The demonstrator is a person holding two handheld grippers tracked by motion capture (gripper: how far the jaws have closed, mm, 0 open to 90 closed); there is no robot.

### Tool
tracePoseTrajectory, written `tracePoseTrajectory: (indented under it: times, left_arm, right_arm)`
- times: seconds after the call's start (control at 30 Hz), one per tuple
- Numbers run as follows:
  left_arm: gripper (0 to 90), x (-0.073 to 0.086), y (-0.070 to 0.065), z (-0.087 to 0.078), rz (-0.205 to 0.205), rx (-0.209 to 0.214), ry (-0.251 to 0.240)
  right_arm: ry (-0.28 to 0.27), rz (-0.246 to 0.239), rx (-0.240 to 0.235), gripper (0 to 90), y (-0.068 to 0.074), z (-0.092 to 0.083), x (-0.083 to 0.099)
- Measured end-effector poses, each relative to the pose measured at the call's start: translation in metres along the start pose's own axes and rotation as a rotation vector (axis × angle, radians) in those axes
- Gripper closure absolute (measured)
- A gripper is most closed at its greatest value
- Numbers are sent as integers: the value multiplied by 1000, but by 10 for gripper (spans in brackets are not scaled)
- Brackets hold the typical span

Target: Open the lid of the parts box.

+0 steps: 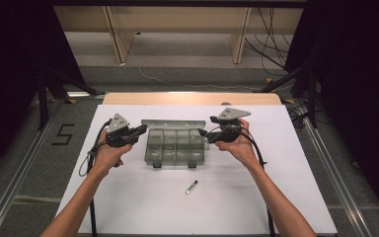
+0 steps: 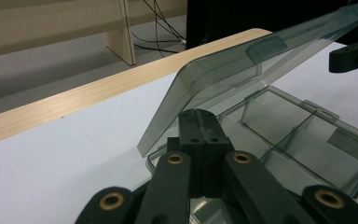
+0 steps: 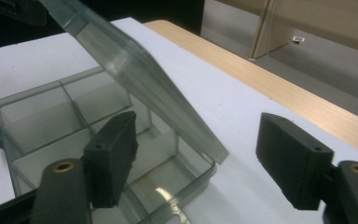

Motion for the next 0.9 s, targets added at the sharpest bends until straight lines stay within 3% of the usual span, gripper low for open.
tracePoseTrajectory:
  times: [0.07, 0.3, 0.43, 0.47, 0.6, 0.67, 0.77, 0.8, 0.9]
  left_arm:
    - [896, 0, 0, 0, -2, 0, -1]
    - [896, 1, 2, 0, 1, -2, 5]
    - [873, 3, 2, 0, -8, -5, 16]
    - [857, 4, 2, 1, -19, 13, 35]
    - [783, 9, 2, 6, -29, 1, 92]
    - [745, 13, 1, 9, -41, 14, 138]
    - [609, 17, -1, 14, -50, 13, 183]
    - [564, 20, -1, 17, -69, 5, 246]
    - [501, 23, -2, 21, -76, -1, 293]
  right_arm:
    - [18, -12, 4, 359, 1, 3, -1]
    - [1, -47, -6, 644, 0, 7, -6]
    - [-5, -50, 13, 719, -2, 5, -6]
    - [-8, -46, 17, 728, -2, 5, -6]
    - [-6, -51, 40, 760, -2, 4, -7]
    - [-17, -50, 57, 767, -3, 5, -8]
    - [-9, -37, 66, 781, -3, 4, -9]
    - [-12, -36, 68, 784, -4, 5, -9]
    - [-11, -32, 71, 793, -5, 5, -10]
Point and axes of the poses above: each handheld gripper's, and its own axes: z roughly forward along the jaws, x roughly out of its underside, y roughly to its left, the point moved 2 cm from there along z, roughly forward along the jaws, and after that the axes turned 13 degrees about y, right-handed, at the moved point
